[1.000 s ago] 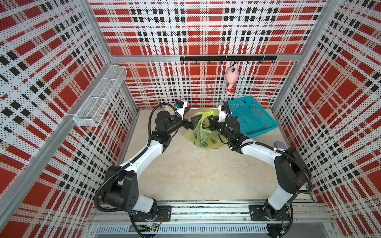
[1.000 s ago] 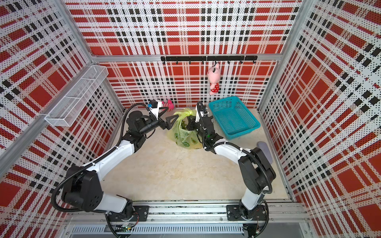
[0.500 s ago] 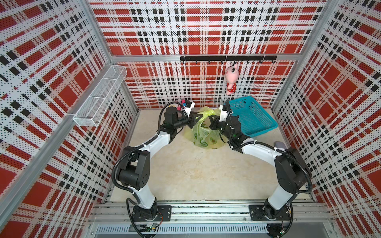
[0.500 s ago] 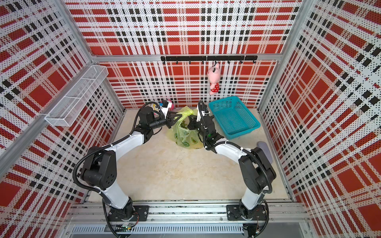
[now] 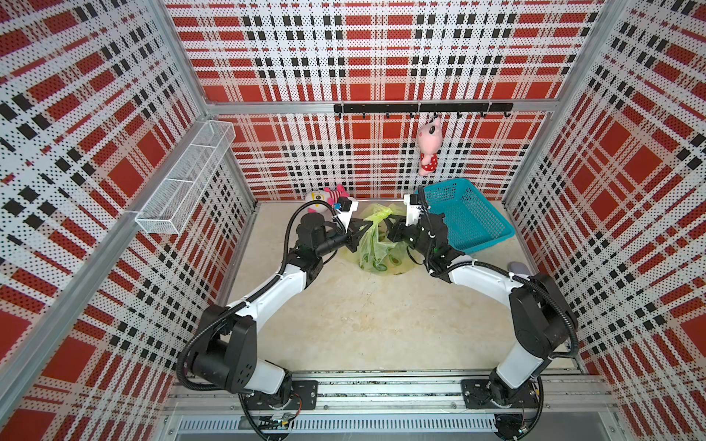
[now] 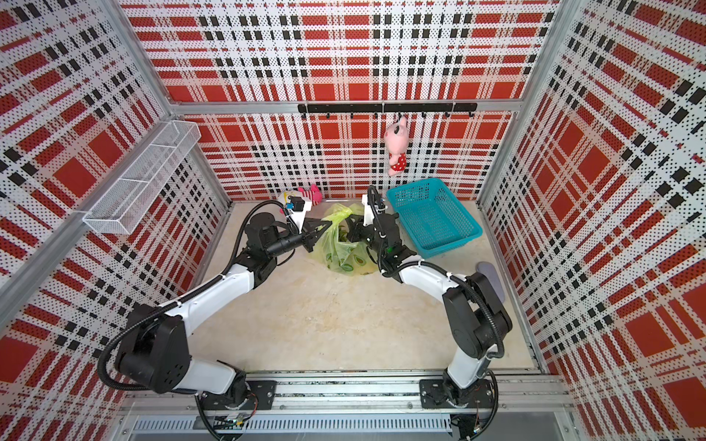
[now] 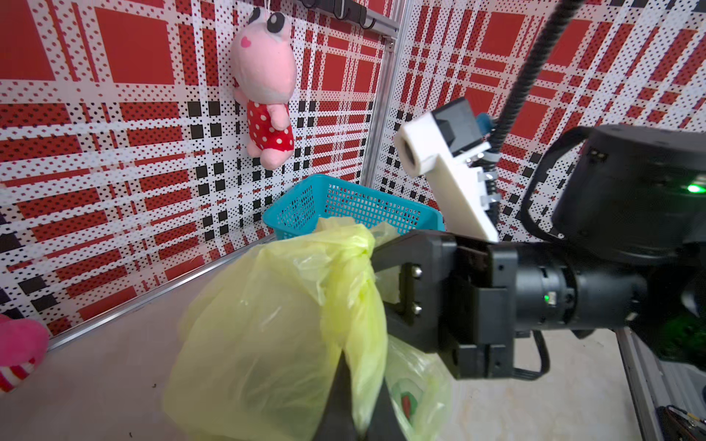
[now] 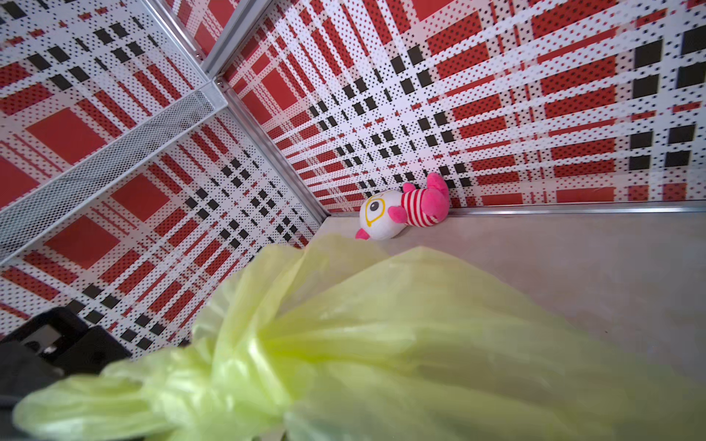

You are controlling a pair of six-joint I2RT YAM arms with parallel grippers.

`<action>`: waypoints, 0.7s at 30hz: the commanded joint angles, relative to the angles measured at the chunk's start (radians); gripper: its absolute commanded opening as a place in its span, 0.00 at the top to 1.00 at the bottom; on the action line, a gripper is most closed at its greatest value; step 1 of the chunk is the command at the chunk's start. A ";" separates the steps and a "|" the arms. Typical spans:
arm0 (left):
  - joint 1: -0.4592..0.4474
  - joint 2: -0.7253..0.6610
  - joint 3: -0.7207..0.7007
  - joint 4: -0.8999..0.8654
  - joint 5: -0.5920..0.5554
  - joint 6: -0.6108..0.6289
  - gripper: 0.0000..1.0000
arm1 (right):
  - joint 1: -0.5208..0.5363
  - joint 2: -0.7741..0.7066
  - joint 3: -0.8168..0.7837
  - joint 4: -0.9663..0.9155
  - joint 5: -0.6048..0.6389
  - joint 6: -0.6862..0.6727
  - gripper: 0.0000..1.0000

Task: Place the pineapple into a plastic bag & tie a knot
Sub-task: Cross the plastic bag at the center of the board.

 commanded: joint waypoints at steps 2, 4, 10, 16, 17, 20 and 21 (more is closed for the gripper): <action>-0.046 -0.084 -0.078 0.027 -0.116 -0.074 1.00 | -0.011 -0.050 -0.036 0.059 -0.114 0.026 1.00; -0.053 -0.102 -0.099 0.040 -0.133 -0.100 1.00 | -0.011 -0.050 -0.055 0.089 -0.184 0.044 1.00; -0.064 -0.109 -0.101 0.043 -0.146 -0.125 1.00 | 0.017 -0.038 -0.096 0.129 -0.272 0.062 1.00; -0.070 -0.108 -0.098 0.043 -0.100 -0.130 1.00 | 0.036 0.056 -0.022 0.192 -0.181 0.089 1.00; -0.072 -0.110 -0.099 0.043 -0.092 -0.131 1.00 | 0.036 0.075 0.003 0.215 -0.170 0.098 1.00; -0.075 -0.121 -0.105 0.043 -0.073 -0.142 1.00 | 0.035 0.128 0.077 0.262 -0.153 0.133 1.00; -0.075 -0.126 -0.110 0.043 -0.073 -0.148 1.00 | 0.033 0.135 0.088 0.286 -0.152 0.147 1.00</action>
